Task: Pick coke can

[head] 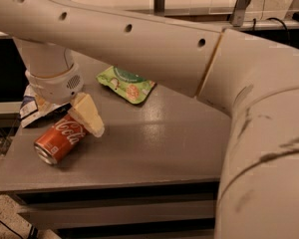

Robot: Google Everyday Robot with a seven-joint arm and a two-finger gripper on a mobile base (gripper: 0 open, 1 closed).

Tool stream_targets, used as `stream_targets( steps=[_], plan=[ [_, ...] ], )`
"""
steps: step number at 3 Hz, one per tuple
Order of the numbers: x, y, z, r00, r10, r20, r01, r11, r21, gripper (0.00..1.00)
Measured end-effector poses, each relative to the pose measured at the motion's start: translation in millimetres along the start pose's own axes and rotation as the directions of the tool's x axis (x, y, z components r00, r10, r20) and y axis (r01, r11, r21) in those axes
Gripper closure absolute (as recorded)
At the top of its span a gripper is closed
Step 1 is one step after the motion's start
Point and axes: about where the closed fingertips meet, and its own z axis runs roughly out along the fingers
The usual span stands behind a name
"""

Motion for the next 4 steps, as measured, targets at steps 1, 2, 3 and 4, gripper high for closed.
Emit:
stream_targets(
  steps=[1, 2, 3, 4],
  plan=[
    [7.9, 6.7, 1.9, 0.997, 0.063, 0.048, -0.064, 0.9978, 0.016, 0.36],
    [10.7, 18.7, 2.4, 0.992, 0.108, 0.065, -0.109, 0.9939, 0.012, 0.59],
    [7.4, 23.5, -0.6, 0.991, 0.118, 0.07, -0.119, 0.9928, 0.011, 0.82],
    [12.5, 23.2, -10.6, 0.988, 0.14, 0.069, -0.143, 0.9882, 0.055, 1.0]
  ],
)
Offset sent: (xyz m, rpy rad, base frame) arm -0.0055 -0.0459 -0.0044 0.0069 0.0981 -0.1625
